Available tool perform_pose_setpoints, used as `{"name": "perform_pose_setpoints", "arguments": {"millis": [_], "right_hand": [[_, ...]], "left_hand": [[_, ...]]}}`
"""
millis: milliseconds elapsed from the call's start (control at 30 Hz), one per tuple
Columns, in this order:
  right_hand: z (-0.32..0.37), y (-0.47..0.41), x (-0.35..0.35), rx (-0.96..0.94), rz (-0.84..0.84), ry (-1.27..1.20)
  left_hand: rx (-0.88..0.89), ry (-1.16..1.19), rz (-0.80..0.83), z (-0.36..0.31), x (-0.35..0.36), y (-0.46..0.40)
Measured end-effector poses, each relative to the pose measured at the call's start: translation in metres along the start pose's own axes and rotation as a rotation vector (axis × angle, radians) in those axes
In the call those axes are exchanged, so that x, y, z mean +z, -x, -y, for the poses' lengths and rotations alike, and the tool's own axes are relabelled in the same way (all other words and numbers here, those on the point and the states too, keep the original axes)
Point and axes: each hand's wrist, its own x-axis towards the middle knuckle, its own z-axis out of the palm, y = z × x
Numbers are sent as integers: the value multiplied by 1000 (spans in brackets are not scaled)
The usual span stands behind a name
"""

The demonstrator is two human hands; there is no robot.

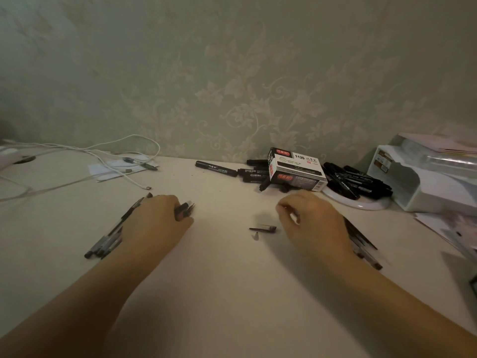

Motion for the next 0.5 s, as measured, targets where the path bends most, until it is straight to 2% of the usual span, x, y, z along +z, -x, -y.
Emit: {"name": "perform_pose_setpoints", "arguments": {"millis": [167,367,433,500], "right_hand": [[13,14,10,-162,-1,-46],[13,14,13,-107,34,-159],[15,12,12,-23,44,-348],[21,10,8,153,141,-679]], "left_hand": [[22,-91,66,-2,1,1],[55,-127,38,-13,-2,7],[94,-9,6,-21,-6,8],[116,282,15,-31,-8,11]]}}
